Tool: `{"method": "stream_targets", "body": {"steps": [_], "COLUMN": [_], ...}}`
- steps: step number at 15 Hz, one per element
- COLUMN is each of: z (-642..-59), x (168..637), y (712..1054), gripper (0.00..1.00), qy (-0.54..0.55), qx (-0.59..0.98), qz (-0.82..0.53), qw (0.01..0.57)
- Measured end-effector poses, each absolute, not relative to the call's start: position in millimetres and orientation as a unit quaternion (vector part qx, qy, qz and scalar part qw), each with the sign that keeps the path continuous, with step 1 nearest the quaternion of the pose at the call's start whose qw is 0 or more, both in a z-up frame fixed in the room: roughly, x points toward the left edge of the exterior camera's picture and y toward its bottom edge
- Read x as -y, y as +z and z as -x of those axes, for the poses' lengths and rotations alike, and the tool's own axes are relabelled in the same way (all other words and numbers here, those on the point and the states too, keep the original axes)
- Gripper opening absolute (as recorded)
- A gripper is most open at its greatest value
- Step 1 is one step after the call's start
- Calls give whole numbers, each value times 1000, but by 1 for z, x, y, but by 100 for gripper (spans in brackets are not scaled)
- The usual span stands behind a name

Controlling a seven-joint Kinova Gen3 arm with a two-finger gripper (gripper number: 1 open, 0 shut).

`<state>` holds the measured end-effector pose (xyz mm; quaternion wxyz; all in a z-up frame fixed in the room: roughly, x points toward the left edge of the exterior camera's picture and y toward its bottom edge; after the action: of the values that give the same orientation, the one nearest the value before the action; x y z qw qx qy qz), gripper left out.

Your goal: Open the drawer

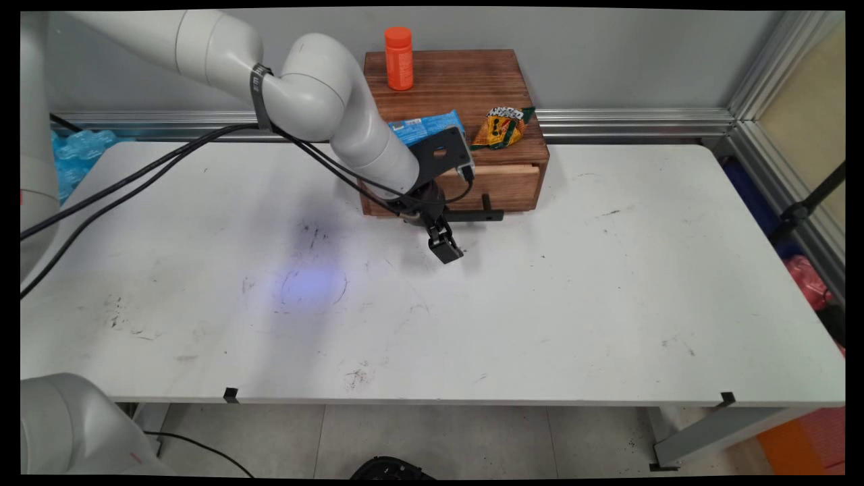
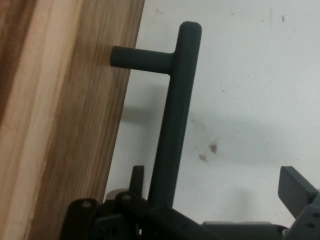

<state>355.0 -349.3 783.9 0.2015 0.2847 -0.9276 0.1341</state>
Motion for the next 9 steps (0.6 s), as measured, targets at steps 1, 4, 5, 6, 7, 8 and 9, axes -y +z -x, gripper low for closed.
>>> {"method": "stream_targets", "body": {"steps": [1, 4, 5, 6, 7, 8, 9], "z": [-354, -351, -349, -347, -346, -343, -342], "x": [348, 345, 344, 343, 342, 341, 340], "y": [783, 782, 783, 783, 784, 785, 786], "gripper": [100, 100, 100, 100, 100, 100, 100], "qy": [132, 127, 125, 124, 123, 122, 121], "qx": [928, 929, 929, 929, 929, 929, 929], "qz": [-284, -282, -282, -282, -282, -282, -283], "qw": [202, 204, 205, 206, 206, 207, 206]}}
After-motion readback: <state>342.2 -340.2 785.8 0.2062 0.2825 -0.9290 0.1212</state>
